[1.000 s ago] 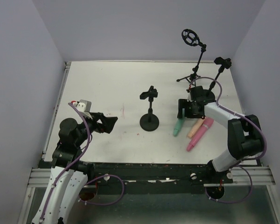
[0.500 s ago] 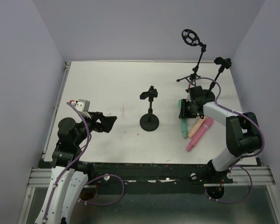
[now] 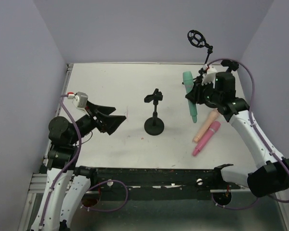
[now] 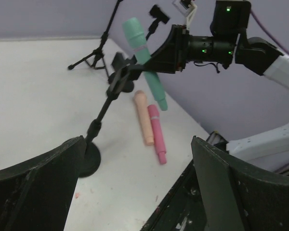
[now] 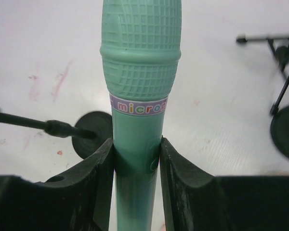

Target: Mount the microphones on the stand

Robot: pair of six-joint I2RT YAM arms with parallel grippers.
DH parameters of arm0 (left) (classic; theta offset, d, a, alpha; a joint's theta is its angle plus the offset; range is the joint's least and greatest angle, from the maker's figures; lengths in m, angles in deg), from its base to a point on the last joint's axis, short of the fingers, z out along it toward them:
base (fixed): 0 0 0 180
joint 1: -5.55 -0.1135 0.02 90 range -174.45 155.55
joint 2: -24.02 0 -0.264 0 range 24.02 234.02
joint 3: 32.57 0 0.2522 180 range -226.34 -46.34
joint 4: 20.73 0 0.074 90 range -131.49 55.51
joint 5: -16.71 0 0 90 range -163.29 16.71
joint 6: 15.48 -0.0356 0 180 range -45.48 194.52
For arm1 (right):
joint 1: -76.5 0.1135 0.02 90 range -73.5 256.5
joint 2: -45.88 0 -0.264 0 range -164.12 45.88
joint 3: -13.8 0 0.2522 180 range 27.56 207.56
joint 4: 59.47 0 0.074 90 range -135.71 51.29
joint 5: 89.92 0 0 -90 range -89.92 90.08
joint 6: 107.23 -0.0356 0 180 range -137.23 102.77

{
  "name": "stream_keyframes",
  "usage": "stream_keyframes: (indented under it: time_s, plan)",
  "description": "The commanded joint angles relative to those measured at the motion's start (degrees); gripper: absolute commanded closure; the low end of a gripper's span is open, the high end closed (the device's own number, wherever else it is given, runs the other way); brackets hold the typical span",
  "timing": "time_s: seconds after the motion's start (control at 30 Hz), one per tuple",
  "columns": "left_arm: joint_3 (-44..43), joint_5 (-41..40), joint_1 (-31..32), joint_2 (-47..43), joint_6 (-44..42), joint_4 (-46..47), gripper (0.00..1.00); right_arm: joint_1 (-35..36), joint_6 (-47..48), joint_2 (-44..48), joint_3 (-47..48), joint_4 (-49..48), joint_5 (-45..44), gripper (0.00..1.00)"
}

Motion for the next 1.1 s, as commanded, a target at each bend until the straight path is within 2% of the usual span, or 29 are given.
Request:
stream_keyframes:
  time_s: [0.0, 0.1, 0.17, 0.23, 0.37, 0.6, 0.83, 1.07]
  plan:
    - [-6.7, 7.1, 4.2, 4.5, 14.6, 15.5, 0.01, 0.2, 11.7, 4.0, 12.8, 7.1, 11.4, 0.81]
    - [-11.7, 5.3, 9.5, 10.1, 18.3, 19.9, 0.01, 0.2, 18.8, 3.0, 21.0, 13.8, 25.6, 0.81]
    - [-16.7, 2.9, 14.4, 14.3, 17.3, 19.4, 0.01, 0.2, 19.3, 1.3, 25.7, 16.8, 35.2, 0.82]
    - [-21.8, -1.3, 20.6, 18.6, 14.5, 16.8, 0.01, 0.2, 18.6, -0.2, 29.3, 18.2, 40.7, 0.82]
    - [-27.4, -11.3, 29.2, 26.0, 8.5, 14.8, 0.01, 0.2, 16.5, -1.0, 33.2, 18.8, 44.4, 0.82]
    - [-28.0, -25.7, 40.5, 35.0, 1.8, 26.8, 0.02, 0.2, 10.6, 0.2, 33.1, 15.4, 51.0, 0.82]
    - [-31.2, -32.6, 43.5, 42.3, 0.3, 31.0, 0.12, 0.2, 7.0, 1.8, 30.6, 11.8, 54.7, 0.82]
    - [-33.5, -31.4, 43.7, 46.0, 1.9, 33.8, 0.27, 0.2, 3.9, 1.8, 28.6, 9.1, 57.5, 0.82]
